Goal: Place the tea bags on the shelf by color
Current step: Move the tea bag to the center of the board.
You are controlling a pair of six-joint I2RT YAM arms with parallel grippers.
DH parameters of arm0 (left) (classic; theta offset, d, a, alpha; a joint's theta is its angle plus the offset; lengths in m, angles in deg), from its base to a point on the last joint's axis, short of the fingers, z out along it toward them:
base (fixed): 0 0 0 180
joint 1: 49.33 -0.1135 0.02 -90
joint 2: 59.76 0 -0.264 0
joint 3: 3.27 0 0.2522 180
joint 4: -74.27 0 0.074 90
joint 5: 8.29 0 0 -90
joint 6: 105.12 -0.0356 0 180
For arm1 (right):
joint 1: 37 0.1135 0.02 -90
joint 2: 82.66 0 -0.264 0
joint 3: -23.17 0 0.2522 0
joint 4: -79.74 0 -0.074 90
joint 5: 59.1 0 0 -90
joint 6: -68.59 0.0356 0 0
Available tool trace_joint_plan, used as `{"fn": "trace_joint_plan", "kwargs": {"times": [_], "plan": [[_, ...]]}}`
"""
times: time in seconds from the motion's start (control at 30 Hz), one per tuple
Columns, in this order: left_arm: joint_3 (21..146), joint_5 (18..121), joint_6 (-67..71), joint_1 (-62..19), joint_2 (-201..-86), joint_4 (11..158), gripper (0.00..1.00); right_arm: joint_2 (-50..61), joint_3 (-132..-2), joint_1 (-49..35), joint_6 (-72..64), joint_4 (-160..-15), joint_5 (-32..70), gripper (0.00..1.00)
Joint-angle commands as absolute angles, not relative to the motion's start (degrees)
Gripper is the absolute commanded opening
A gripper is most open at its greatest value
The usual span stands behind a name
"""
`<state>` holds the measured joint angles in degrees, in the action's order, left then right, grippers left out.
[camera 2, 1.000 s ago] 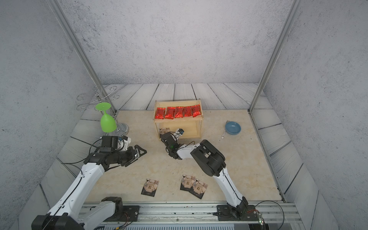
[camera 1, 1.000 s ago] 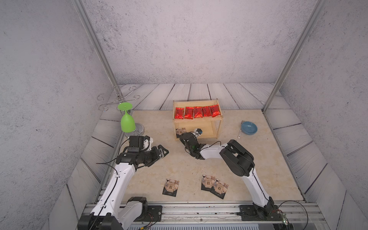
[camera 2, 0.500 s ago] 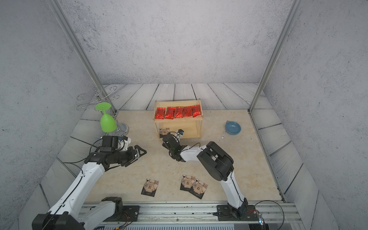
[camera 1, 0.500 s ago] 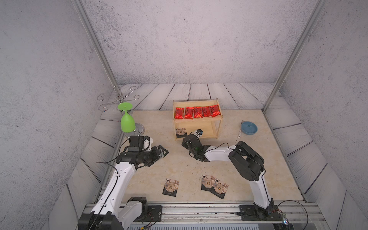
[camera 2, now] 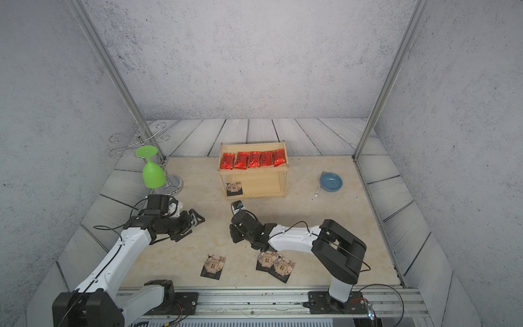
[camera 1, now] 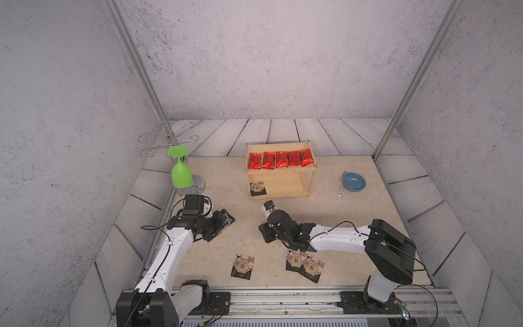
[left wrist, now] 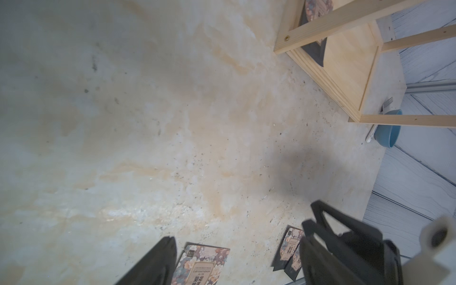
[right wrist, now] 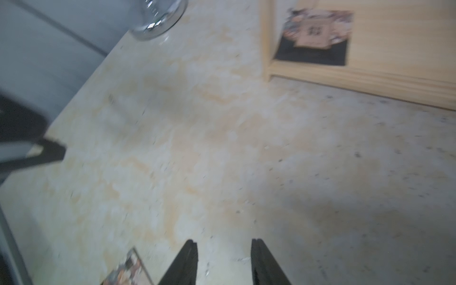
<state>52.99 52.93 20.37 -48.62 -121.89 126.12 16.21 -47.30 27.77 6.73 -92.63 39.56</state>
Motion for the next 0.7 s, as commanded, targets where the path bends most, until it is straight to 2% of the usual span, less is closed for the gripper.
{"fn": "trace_joint_plan", "kwargs": {"times": [0.0, 0.2, 0.37, 0.67], "plan": [[51.68, 54.26, 22.06, -49.75, -120.85, 125.39, 0.84, 18.12, -49.29, 33.56, -7.24, -88.62, 40.88, 0.45], [50.69, 54.48, 23.1, -50.8, -121.09, 124.91, 0.85, 21.7, -51.34, 38.27, -15.36, -87.48, 41.36, 0.61], [50.39, 53.69, 22.87, -50.98, -122.33, 124.64, 0.85, 25.15, -52.58, 39.42, -17.1, -86.98, 43.1, 0.73], [50.0, 51.11, 22.6, -51.69, -126.4, 124.02, 0.85, 27.83, -54.8, 39.37, -18.72, -88.17, 39.49, 0.8]]}}
